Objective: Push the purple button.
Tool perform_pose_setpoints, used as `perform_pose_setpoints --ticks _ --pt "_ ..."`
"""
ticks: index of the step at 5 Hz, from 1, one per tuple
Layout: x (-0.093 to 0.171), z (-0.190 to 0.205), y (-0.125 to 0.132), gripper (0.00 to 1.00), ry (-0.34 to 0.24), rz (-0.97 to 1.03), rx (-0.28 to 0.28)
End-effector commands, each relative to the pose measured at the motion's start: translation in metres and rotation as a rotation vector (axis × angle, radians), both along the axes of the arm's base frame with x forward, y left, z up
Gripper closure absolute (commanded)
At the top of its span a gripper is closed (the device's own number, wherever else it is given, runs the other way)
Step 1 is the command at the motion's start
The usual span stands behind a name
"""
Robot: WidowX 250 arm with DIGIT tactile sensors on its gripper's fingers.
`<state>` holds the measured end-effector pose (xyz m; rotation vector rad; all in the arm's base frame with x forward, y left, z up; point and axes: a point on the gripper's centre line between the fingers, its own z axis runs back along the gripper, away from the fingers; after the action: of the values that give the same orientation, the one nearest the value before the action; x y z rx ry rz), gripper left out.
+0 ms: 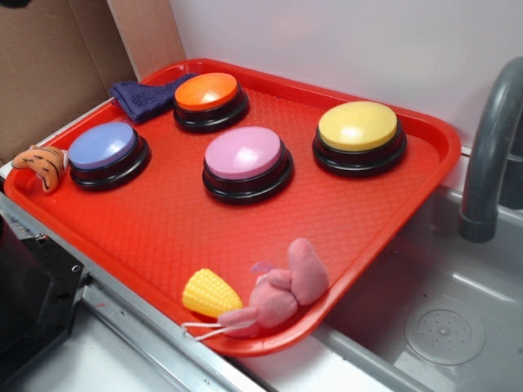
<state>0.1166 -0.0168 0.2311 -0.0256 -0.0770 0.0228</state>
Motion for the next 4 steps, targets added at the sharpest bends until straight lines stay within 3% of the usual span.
perform_pose_setpoints --ticks 1,2,3,4 --pt "0.076 -0.082 0.072 0.0 -0.003 0.085 0.094" --pt "0.092 -0.118 0.099 0.0 -0.011 0.094 0.126" --pt "0.089 -0.155 0.109 0.0 -0.012 0.091 0.113" --pt "0.079 -0.162 0.125 0.0 -0.001 0.101 0.094"
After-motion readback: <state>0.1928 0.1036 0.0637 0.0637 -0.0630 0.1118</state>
